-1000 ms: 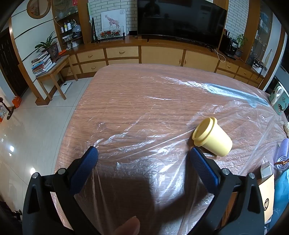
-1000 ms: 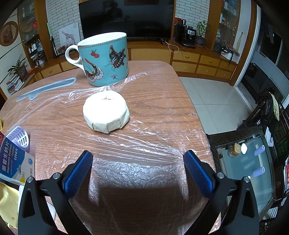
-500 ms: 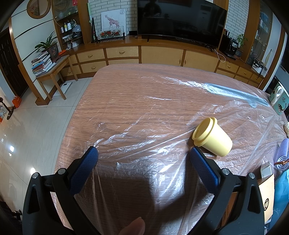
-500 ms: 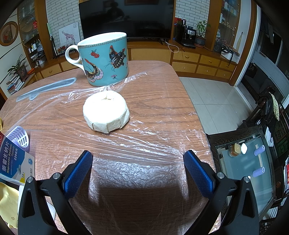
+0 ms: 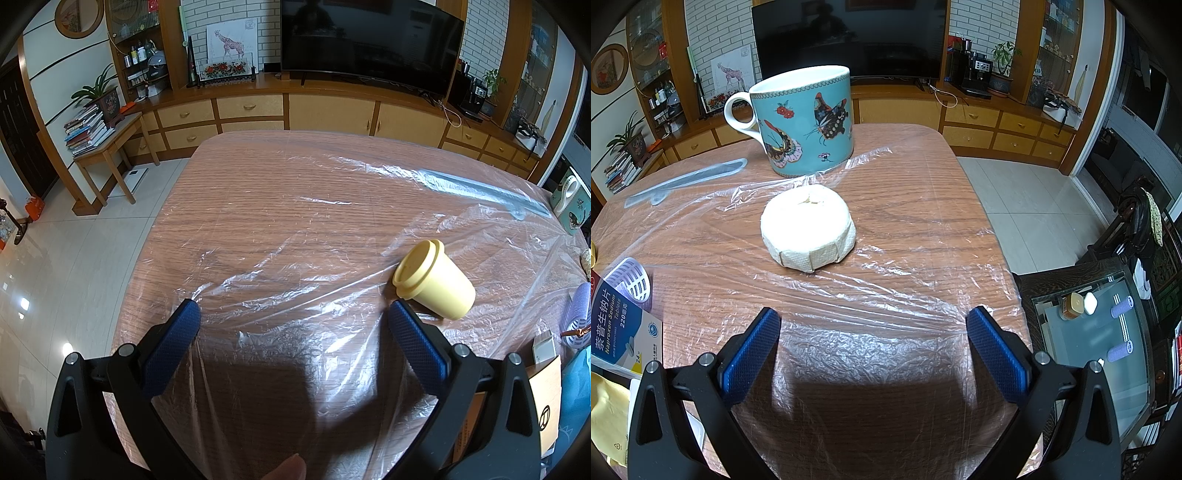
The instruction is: Collect trash
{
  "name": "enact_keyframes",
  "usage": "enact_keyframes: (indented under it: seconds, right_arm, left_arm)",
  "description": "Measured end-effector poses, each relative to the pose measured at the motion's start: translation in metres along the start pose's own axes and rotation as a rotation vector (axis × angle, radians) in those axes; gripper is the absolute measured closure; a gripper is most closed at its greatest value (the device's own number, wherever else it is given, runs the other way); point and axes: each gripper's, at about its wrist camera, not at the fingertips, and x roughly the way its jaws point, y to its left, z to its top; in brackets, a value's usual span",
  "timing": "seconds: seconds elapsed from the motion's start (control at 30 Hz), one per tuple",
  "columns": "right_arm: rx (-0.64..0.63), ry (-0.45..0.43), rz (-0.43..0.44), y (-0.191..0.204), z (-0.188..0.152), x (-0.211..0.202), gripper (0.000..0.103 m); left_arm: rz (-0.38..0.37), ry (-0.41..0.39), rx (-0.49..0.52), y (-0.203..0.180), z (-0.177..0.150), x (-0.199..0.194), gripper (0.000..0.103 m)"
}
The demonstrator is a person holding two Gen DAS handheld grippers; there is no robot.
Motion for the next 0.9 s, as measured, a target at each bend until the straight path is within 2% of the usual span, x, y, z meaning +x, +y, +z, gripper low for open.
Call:
enact_keyframes:
  seconds: [0.9]
  right_arm:
    - [0.01, 0.001, -0.005, -0.002, 0.0052, 0.004, 0.004]
  left_arm:
    - [0.001, 0.0, 0.0, -0.0001, 0.0, 0.0, 0.001]
